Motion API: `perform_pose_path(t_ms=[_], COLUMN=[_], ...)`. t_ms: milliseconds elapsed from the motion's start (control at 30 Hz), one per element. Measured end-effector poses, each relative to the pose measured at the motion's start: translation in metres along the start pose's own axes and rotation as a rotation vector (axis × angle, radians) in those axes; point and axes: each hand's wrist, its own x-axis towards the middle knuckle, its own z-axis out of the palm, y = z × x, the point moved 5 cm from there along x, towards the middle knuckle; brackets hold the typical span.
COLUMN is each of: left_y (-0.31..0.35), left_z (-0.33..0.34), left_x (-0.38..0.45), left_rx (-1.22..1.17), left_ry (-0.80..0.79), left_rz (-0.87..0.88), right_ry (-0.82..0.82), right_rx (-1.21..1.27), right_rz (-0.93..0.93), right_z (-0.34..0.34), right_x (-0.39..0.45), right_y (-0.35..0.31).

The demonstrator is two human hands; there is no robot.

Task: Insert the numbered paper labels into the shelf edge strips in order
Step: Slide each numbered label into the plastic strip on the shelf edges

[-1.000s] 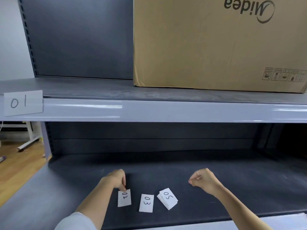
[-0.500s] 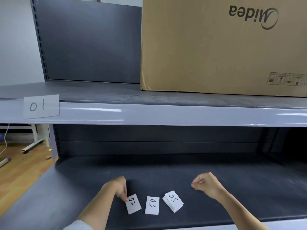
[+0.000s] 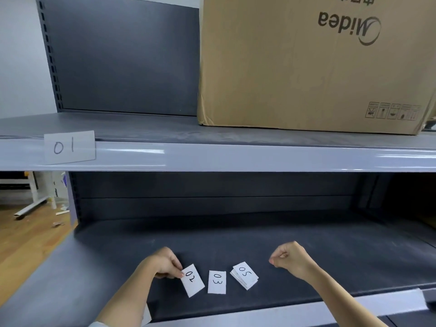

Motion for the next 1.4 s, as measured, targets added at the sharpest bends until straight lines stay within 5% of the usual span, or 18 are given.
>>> perform_pose_path(t_ms=[467,733,1400], left_y=[-0.001,0.03,0.113], left_z=[0.027,0.136,0.133], left_x=[-0.081,-0.184,-0.27], left_rx=[-0.56,-0.7,-0.646], left_ry=[0.269,0.286,0.226], left_rz=[0.147,0.165,0.371], right_ry=[-0.065,-0.109,-0.072], right_rx=[-0.015,-0.041,0.1], right_rz=[-0.102,-0.202,-0.305], right_z=[-0.004,-0.026,-0.065], right_x=[-0.069,-0.166,-0.217], right_y=[-0.014,0.019,-0.039])
